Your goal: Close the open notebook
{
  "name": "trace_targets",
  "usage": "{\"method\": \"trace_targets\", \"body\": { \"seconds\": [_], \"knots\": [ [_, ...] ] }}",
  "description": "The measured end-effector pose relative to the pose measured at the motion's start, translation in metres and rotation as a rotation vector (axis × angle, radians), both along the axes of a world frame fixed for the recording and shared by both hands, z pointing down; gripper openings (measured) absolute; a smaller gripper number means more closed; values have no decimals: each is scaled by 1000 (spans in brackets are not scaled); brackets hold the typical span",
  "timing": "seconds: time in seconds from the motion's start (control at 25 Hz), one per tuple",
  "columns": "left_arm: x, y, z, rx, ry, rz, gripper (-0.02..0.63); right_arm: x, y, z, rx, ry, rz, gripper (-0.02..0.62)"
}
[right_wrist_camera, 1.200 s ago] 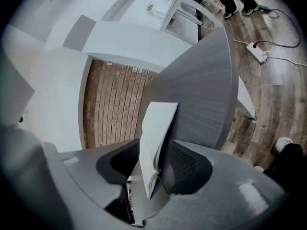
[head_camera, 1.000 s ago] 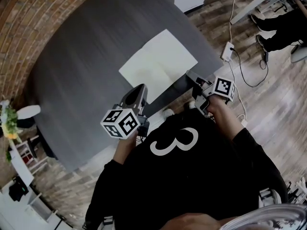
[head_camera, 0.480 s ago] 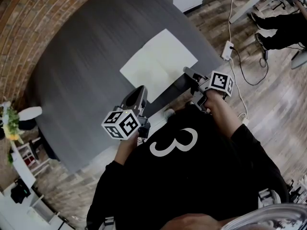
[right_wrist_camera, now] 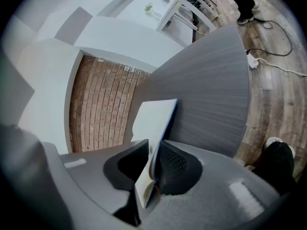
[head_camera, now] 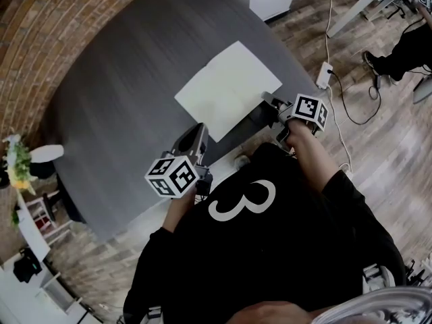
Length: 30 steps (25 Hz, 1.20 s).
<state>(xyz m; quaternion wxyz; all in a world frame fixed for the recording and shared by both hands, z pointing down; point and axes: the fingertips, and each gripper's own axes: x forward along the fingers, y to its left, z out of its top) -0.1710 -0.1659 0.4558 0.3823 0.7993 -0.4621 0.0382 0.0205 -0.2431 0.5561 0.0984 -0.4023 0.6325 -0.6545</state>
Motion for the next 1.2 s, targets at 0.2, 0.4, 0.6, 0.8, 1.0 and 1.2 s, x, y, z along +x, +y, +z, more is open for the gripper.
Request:
{"method": "trace_targets", "body": {
  "seconds": [0.2, 0.4, 0.6, 0.8, 1.0, 1.2],
  "knots": [
    [-9, 8, -1, -2, -13, -23, 5, 2, 3, 0, 17, 0, 0, 34],
    [-14, 12, -3, 8, -13, -47, 6, -2, 6, -18, 87, 11, -41, 21],
    [-16, 19, -10, 16, -5, -68, 6, -10, 13, -39, 170, 63, -107, 18],
    [-29, 28, -12, 21, 5, -95, 6, -19, 20, -49, 246, 137, -175, 18],
    [-42, 39, -14, 34, 9, -120, 6, -33, 28, -59, 355, 260, -277, 15],
    [-50, 44, -20, 50, 13, -132, 6, -47, 39, -66, 451, 376, -389, 18]
  ]
}}
